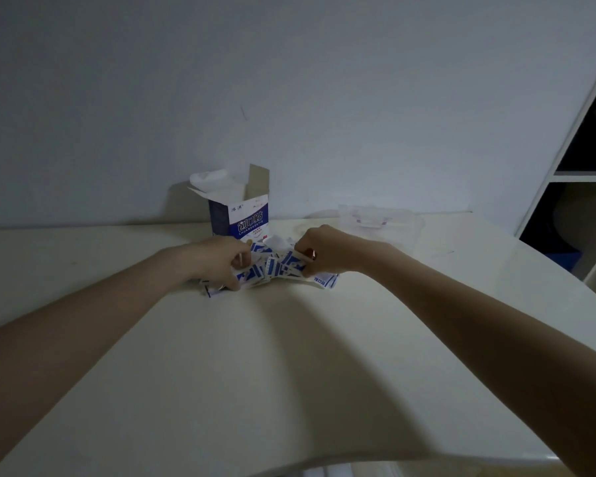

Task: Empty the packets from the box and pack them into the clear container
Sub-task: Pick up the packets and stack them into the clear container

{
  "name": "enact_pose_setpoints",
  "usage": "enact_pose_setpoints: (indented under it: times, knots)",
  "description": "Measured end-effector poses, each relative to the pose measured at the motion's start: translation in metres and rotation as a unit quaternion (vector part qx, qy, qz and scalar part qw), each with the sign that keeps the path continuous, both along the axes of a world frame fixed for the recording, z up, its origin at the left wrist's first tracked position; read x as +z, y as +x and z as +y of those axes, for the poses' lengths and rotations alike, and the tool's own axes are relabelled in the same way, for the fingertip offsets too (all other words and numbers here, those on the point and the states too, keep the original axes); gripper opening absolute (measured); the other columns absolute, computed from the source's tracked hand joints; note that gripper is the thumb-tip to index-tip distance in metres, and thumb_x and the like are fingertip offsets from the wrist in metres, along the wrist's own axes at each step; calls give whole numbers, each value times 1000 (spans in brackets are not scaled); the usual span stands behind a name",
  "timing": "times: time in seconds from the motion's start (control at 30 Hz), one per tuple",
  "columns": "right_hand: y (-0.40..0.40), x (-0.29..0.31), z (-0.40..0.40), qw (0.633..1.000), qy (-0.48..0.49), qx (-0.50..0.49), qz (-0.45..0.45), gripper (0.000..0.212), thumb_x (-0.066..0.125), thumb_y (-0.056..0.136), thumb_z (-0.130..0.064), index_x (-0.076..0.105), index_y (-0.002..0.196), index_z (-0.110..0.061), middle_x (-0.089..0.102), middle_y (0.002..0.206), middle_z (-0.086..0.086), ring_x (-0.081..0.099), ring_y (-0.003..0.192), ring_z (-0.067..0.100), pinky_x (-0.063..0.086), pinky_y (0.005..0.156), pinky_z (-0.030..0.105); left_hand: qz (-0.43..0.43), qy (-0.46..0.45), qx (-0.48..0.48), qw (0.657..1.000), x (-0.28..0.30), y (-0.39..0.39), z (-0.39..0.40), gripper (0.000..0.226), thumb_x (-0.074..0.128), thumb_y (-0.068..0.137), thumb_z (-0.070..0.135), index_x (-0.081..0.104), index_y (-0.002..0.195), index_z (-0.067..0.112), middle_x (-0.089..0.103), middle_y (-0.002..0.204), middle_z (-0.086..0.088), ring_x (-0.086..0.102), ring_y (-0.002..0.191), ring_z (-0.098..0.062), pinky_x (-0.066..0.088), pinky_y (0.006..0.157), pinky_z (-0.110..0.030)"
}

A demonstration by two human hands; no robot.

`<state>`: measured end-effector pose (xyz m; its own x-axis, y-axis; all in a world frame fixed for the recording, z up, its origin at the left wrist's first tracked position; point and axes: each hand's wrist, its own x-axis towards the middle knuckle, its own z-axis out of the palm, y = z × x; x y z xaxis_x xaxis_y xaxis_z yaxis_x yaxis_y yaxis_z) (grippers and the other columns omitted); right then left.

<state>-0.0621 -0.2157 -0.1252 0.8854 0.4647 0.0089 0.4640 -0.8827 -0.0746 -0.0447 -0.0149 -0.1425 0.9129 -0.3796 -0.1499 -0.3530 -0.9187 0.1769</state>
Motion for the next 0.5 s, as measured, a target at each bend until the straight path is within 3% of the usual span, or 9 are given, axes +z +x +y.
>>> enact_pose_setpoints:
  times: [0.13, 0.23, 0.3, 0.4, 0.5]
  knots:
    - [1, -3, -9, 999, 11, -37, 27, 25, 66, 78, -15, 63, 93, 5, 55, 83, 16, 43, 74, 20, 31, 63, 26, -68, -41, -1, 997, -5, 1, -9, 28, 72, 77, 20, 45, 67, 23, 50, 73, 7, 46, 65, -9, 32, 52, -20]
    - [2, -1, -17, 996, 27, -70, 37, 22, 66, 79, -14, 52, 65, -4, 49, 67, 9, 40, 70, 21, 28, 54, 26, -109, -115, 9, 987, 2, 0, -17, 38, 68, 82, 20, 40, 57, 15, 41, 56, 4, 35, 50, -8, 25, 47, -22]
    - [2, 2, -21, 988, 103, -101, 62, 26, 64, 81, -12, 46, 63, -9, 44, 63, 6, 40, 62, 22, 28, 50, 24, -114, -185, 30, 976, 11, -1, -24, 39, 64, 86, 17, 38, 57, 12, 34, 52, 1, 30, 48, -10, 21, 48, -25]
    - [2, 9, -28, 916, 347, -139, 144, 7, 58, 86, -2, 55, 80, -4, 42, 61, 7, 36, 52, 16, 30, 45, 20, -75, -278, 55, 956, 18, 2, -33, 42, 62, 88, 14, 39, 53, 10, 37, 52, -5, 36, 47, -12, 24, 51, -26]
    - [-3, 15, -33, 844, 471, -155, 205, 7, 57, 90, -6, 56, 83, -7, 50, 69, 4, 42, 58, 12, 37, 51, 19, -15, -372, 90, 924, 19, 2, -44, 21, 65, 86, 15, 61, 77, -3, 53, 68, -13, 51, 45, -9, 40, 50, -19]
